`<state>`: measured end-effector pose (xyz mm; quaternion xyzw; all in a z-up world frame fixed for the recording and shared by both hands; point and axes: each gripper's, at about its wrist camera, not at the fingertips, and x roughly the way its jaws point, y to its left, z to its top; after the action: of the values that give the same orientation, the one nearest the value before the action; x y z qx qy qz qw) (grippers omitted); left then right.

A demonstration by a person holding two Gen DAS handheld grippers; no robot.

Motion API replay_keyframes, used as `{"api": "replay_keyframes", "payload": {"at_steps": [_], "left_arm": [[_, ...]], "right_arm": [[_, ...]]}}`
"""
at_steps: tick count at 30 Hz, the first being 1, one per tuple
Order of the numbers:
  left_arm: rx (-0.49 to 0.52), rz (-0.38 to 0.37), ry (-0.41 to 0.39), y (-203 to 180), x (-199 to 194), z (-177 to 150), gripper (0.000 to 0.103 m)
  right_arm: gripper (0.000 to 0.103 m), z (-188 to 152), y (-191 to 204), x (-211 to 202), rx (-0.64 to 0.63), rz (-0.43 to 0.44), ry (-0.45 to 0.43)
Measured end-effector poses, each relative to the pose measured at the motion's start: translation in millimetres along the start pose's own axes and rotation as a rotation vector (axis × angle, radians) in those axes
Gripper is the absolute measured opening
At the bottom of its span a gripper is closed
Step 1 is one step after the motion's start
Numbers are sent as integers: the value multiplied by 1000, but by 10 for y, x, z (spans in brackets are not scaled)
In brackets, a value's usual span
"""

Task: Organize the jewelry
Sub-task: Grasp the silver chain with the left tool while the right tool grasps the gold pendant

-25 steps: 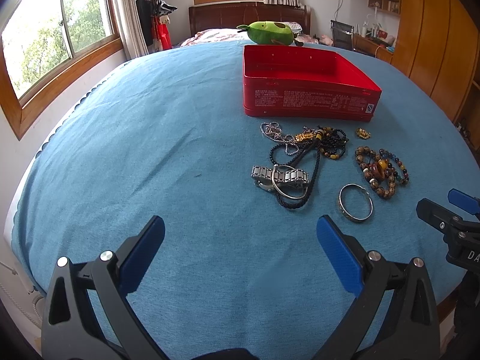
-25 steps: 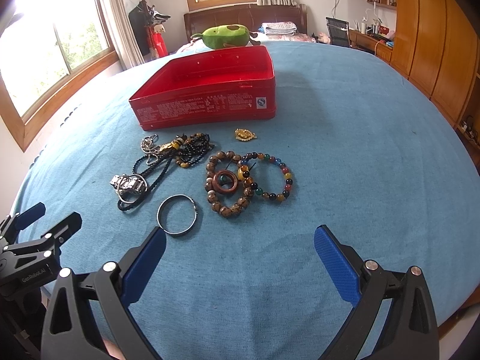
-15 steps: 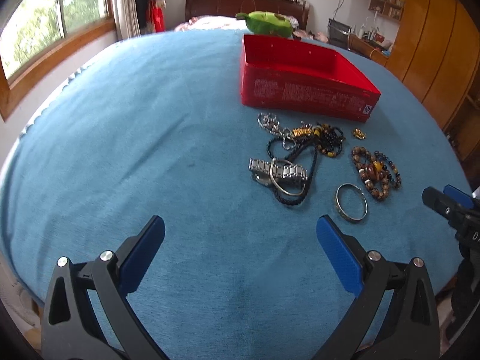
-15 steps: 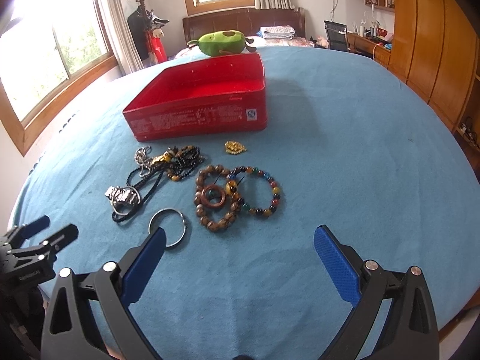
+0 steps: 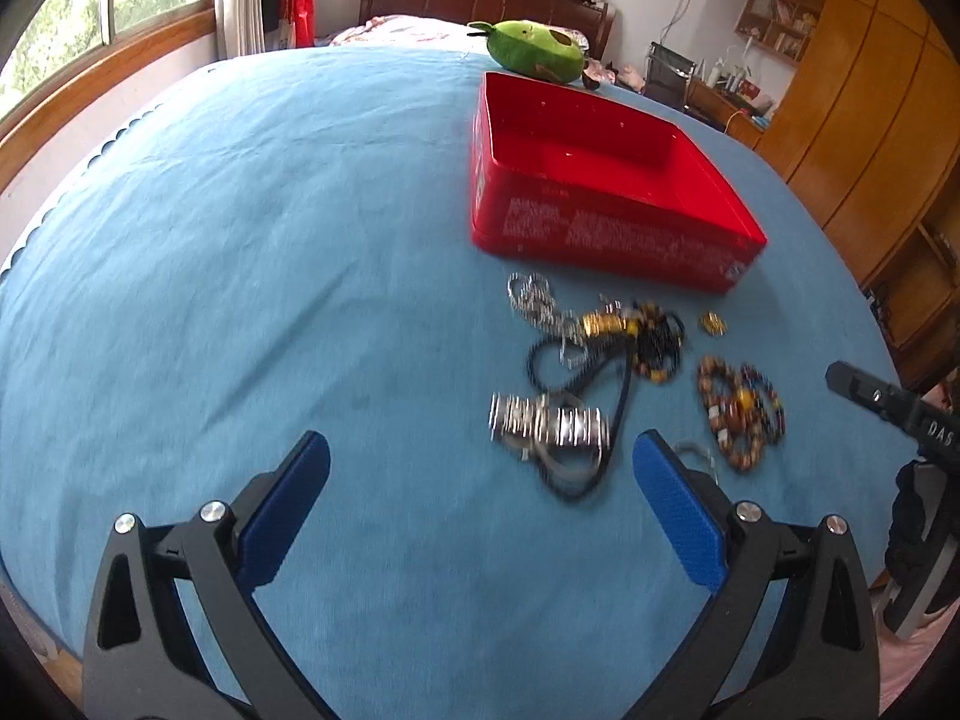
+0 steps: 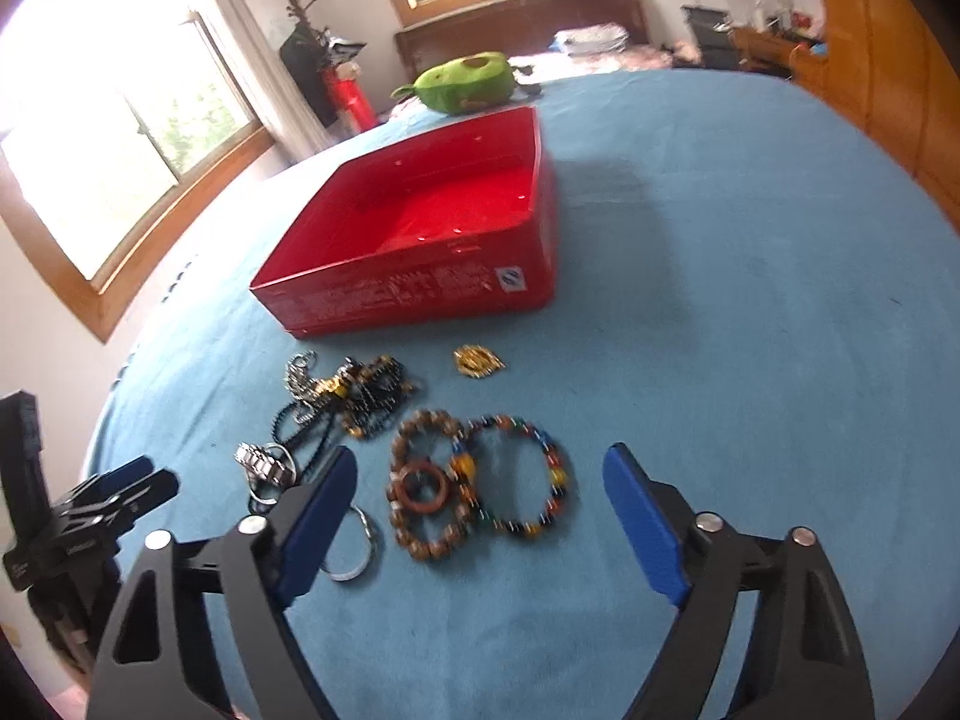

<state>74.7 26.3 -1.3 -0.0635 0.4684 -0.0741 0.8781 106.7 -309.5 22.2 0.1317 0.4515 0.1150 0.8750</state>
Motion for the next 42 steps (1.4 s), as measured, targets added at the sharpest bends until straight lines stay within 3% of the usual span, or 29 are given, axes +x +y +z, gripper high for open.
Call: {"api": "replay_keyframes", "payload": {"at_steps": [7,11,20,23,24,27,29,34,35,38,42], "left_arm": [[-6,-7,85,-64,441,480,94],[-5,-13,149,-105,704,646,76],[2,-27,196,-176,1036,839,76],[0,-32,215,-188,1129,913,72],[2,-37,225,-205,1169,931,72],[10,-32,226,-241,1245,952,68],[10,-44,230,-276,1290,982,58],[13,-81,263,-397,1337,948,50],[15,-79,266,-421,1348,943,44],[18,-26,266,-480,1406,948,22],[39,3,258,-529,1429,942,16]], "right_arm": [[51,351,13,576,-22,73,145],[48,451,29,802,-39,66,198],[47,553,84,1068,-104,3,248],[36,560,130,1113,-135,-24,247],[27,561,147,1122,-148,-37,244],[26,535,144,1111,-172,-38,235],[26,514,134,1086,-171,-34,232],[26,478,112,1049,-168,-26,229],[26,470,109,1039,-167,-26,229],[26,482,122,1059,-165,-27,230],[26,481,100,1050,-154,-23,231]]}}
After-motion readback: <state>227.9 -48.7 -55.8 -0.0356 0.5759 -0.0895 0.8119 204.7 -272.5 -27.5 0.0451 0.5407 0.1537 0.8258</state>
